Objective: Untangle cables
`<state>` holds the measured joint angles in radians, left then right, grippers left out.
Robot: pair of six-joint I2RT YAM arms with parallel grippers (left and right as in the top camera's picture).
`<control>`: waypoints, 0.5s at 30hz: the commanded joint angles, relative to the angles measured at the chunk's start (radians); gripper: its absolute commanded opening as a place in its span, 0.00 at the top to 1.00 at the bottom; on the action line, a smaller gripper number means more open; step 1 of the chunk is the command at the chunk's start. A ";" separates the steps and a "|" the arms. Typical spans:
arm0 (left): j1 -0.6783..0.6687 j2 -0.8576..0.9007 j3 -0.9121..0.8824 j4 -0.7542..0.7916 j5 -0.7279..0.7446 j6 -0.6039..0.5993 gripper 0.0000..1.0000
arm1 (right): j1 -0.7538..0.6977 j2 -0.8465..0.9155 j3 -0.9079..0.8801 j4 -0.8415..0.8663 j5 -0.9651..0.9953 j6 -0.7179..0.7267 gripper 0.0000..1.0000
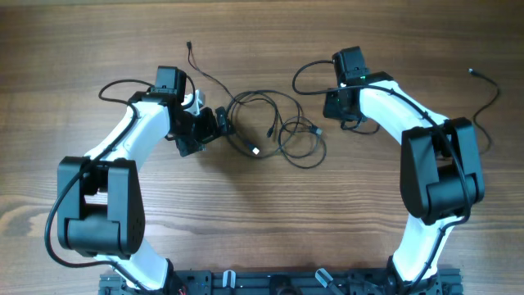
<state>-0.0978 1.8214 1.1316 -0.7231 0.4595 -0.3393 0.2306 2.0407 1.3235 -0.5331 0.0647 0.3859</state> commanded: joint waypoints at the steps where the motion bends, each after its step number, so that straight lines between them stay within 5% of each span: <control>1: 0.004 0.008 -0.002 0.001 -0.009 -0.006 0.00 | -0.057 0.011 0.025 0.093 0.018 -0.019 0.96; 15: 0.004 0.008 -0.002 0.001 -0.009 -0.006 0.00 | -0.588 0.014 0.029 0.190 -0.021 -0.023 0.96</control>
<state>-0.0978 1.8214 1.1316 -0.7223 0.4568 -0.3393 -0.3138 2.0441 1.3376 -0.3504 0.0719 0.3927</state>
